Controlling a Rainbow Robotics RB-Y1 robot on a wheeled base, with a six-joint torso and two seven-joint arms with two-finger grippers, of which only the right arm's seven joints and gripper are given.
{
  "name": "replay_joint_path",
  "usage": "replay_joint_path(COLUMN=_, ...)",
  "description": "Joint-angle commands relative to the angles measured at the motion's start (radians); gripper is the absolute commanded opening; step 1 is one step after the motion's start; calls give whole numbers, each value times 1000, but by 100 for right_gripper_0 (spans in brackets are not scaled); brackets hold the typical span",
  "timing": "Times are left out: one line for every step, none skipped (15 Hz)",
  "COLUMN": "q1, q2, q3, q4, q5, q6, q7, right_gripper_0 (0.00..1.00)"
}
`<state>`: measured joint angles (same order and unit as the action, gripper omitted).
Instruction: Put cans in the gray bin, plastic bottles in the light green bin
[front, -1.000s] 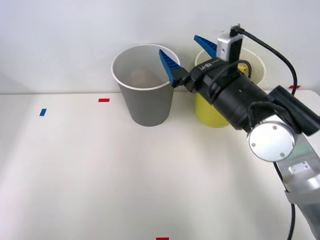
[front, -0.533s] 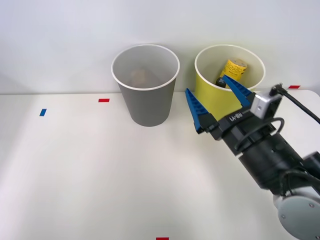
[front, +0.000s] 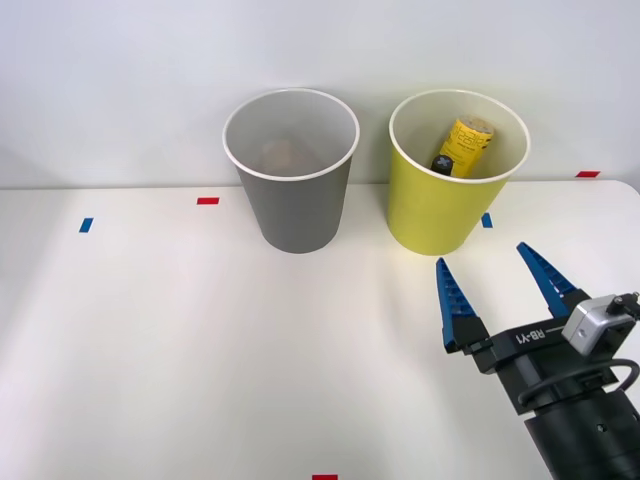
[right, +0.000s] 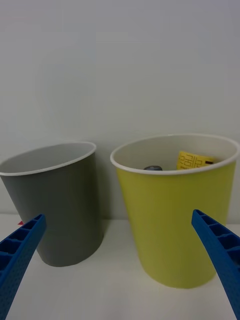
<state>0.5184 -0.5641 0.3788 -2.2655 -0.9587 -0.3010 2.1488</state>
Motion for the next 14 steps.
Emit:
replay_joint_path(q1=84, q2=24, q3=-1, q4=1, q5=26, q6=-50, q7=3, right_gripper_0=100)
replay_joint_path(q1=106, q2=27, q3=0, q4=3, q5=37, q6=-66, q7=5, right_gripper_0=100)
replay_joint_path(q1=132, q2=29, q3=0, q4=3, q5=52, q6=-78, q7=8, right_gripper_0=100)
replay_joint_path(q1=152, q2=35, q3=-1, q4=1, q5=58, q6=-89, q7=11, right_gripper_0=100)
replay_joint_path(q1=175, q2=46, q3=-1, q4=1, q5=75, q6=-96, q7=16, right_gripper_0=100)
replay_joint_path(q1=193, q2=55, q3=-4, q4=1, q5=84, q6=-99, q7=22, right_gripper_0=100)
replay_joint_path(q1=204, q2=61, q3=-11, q4=4, q5=97, q6=-99, q7=28, right_gripper_0=100)
replay_joint_path(q1=207, q2=75, q3=-14, q4=35, q5=135, q6=-125, q7=31, right_gripper_0=100)
replay_joint_path(q1=196, q2=93, q3=-14, q4=95, q5=193, q6=-175, q7=28, right_gripper_0=100)
replay_joint_path(q1=181, q2=113, q3=-12, q4=158, q5=241, q6=-224, q7=23, right_gripper_0=100)
replay_joint_path(q1=172, q2=125, q3=-9, q4=201, q5=262, q6=-254, q7=20, right_gripper_0=100)
replay_joint_path(q1=169, q2=135, q3=-3, q4=233, q5=276, q6=-276, q7=19, right_gripper_0=100)
replay_joint_path(q1=175, q2=139, q3=2, q4=253, q5=284, q6=-291, q7=19, right_gripper_0=100)
replay_joint_path(q1=187, q2=139, q3=5, q4=259, q5=287, q6=-297, q7=20, right_gripper_0=100)
